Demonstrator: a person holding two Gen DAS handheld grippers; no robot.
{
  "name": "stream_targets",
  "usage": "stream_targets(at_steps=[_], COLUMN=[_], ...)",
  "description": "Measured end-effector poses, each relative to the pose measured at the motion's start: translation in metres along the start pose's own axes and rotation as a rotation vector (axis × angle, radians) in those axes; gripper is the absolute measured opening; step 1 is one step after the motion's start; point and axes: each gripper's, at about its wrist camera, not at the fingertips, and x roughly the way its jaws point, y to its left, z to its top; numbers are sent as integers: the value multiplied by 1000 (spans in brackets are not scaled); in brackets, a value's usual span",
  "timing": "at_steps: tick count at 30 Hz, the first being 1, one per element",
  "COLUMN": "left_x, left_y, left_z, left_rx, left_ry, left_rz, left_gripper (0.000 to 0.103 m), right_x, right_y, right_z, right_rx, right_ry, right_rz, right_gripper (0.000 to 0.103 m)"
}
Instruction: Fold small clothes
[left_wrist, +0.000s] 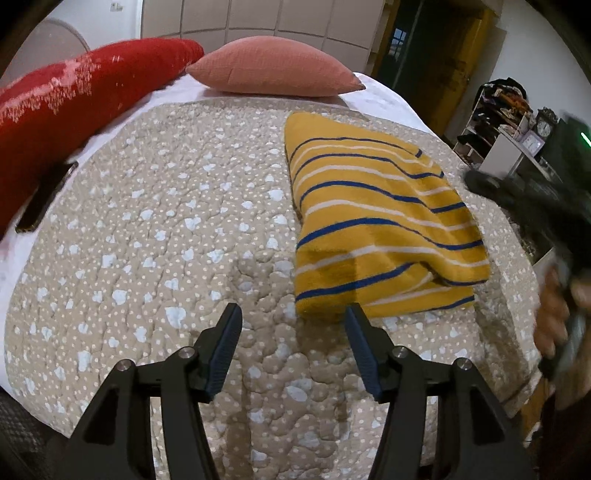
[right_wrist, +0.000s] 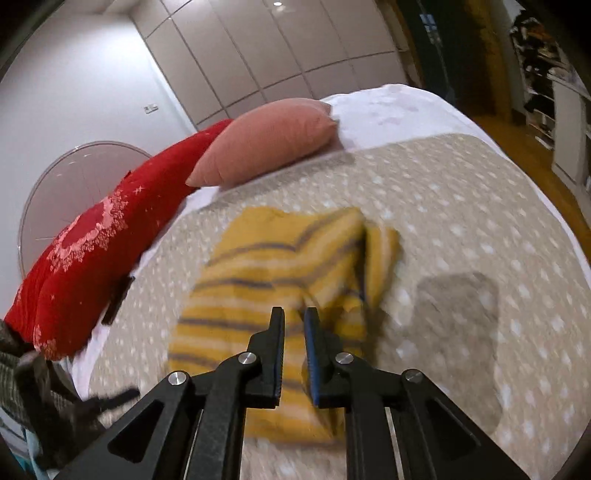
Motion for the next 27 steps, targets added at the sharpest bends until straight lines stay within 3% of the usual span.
stream_targets(at_steps=[3,6,8,12,14,16,21,27], left_x=[-5,-10,-11,-15,-20,-27,-51,-76], left_y=[-4,-3,-1,4,4,2,-11,-26], left_z=[-3,-5,-6,-9,-11,-14,-23,-32], left_rx=[26,28,26,8,2,6,29,20], left_ry=[-31,-55,-63,-71,-83,-107,-203,-287], left_rz=[40,72,86,111,119,142,226,222], left_gripper=[67,69,69,69,70,70,75,91], right_x=[40,85,91,77,62,45,1,-37], right_y=[5,-10,-25,-25,-14,-10,-12,-5], right_z=[15,18,18,13,6,-2,-28,-74], right_rx=[-17,3,34,39,1,-4,36,42], right_ry=[48,148,138,104,78,49,9,-11], right_rz=[-15,-123,-141,-178,-213,-231,-210,-223], right_gripper=[12,11,10,12,19,42,43,50])
